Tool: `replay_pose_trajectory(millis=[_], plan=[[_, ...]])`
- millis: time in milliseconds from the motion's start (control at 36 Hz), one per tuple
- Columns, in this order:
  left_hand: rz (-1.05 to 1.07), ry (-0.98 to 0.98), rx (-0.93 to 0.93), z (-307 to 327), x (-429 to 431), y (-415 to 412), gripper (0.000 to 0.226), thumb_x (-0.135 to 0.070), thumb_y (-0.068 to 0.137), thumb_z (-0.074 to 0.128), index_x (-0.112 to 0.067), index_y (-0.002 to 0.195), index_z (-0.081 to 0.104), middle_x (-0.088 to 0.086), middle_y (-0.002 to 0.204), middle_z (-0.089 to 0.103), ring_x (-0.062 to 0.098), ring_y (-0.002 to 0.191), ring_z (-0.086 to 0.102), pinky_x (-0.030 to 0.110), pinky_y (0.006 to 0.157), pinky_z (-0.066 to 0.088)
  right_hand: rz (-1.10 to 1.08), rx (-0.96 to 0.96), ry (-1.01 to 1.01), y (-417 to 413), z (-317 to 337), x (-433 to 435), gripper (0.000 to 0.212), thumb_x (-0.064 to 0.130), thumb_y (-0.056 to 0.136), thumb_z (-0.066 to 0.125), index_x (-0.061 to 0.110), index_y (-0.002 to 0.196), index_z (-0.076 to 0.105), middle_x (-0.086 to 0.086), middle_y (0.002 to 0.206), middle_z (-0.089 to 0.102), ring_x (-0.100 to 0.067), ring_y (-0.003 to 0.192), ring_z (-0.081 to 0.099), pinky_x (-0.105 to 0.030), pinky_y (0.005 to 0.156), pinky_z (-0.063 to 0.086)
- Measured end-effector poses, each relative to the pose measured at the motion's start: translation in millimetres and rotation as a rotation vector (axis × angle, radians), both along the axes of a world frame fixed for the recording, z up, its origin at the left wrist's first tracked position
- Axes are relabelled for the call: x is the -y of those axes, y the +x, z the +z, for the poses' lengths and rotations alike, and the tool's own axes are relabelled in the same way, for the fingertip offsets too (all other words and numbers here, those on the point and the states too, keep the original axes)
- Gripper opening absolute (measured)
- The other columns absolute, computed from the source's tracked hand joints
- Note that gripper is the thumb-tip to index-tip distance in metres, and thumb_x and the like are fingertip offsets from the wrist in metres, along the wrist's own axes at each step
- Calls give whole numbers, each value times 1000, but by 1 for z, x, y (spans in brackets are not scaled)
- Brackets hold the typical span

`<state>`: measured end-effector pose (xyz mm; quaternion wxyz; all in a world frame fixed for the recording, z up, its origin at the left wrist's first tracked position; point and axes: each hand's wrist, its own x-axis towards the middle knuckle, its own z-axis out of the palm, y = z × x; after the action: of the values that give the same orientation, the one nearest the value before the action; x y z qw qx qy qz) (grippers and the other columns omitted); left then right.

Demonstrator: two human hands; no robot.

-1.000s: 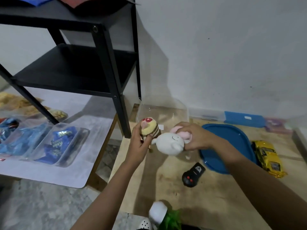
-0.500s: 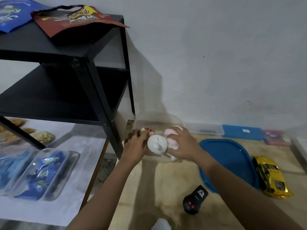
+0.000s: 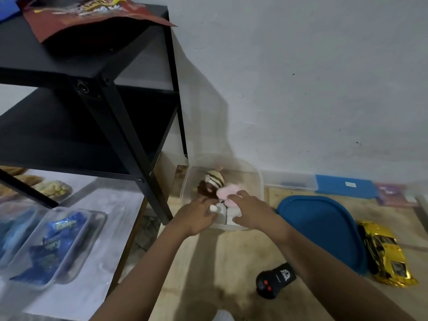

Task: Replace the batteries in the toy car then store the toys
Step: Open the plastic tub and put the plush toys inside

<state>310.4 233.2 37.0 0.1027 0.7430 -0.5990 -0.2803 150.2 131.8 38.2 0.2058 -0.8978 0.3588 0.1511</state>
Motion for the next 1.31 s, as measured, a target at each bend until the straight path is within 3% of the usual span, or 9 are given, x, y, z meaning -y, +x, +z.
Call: replay_pose_trajectory(millis=[194,306,444,639,778,944,1056,1194,1306], plan=[[66,12,40,0,12,-12,46,-31,88,54,-25,133,45,4,137,46,24,120,46,32,87,43,-21,41,52,7,-4,3,64,21,84,61,23,141,32,-10,136,35,-34,114,47,-41,89,47],[50,-332,132,1,1,-29,43,-13,86,54,-15,128,48,10,134,43,26,122,41,34,96,41,-62,315,74,-4,-1,4,49,15,84,58,22,131,48,-6,132,44,-27,118,44,-38,96,42],[-86,-676,77,4,-41,-45,40,-10,83,60,-19,121,50,7,121,52,21,113,49,26,87,44,-106,647,-162,-44,4,1,24,11,86,57,10,110,61,-6,106,57,-20,100,53,-34,85,45],[-539,-300,-347,-19,-115,-73,34,-25,95,52,-20,128,52,-1,130,52,11,119,45,11,98,31,-130,586,50,-107,-19,-31,20,25,86,58,18,105,57,10,99,49,-4,92,49,-22,80,42],[-698,-180,-356,-56,-150,-80,49,-42,94,52,-29,140,40,0,147,40,12,139,30,33,111,31,-11,307,230,-140,-48,-59,47,48,82,60,30,124,50,15,118,46,-4,112,45,-28,99,40],[-597,-125,-264,-69,-156,-85,56,-53,95,41,-36,146,25,1,145,39,16,133,34,29,103,34,19,182,100,-147,-61,-80,62,62,79,49,30,133,44,7,136,39,-13,126,33,-36,107,28],[-465,-235,-242,-72,-156,-96,53,-50,94,44,-30,142,36,4,127,55,13,112,45,22,84,39,-42,219,6,-146,-69,-92,66,68,78,37,26,129,49,4,132,45,-17,124,38,-32,100,28],[-211,-311,-303,-76,-157,-108,47,-47,88,48,-35,133,41,8,119,62,15,111,46,27,83,44,-217,288,-105,-144,-78,-108,70,69,76,32,23,123,54,2,122,53,-18,116,45,-33,92,29],[71,-333,-299,-80,-154,-115,52,-49,85,47,-22,130,52,4,117,62,15,109,53,18,87,40,-379,301,-166,-135,-85,-118,67,67,79,37,20,124,54,-1,122,54,-21,116,44,-36,94,29]])
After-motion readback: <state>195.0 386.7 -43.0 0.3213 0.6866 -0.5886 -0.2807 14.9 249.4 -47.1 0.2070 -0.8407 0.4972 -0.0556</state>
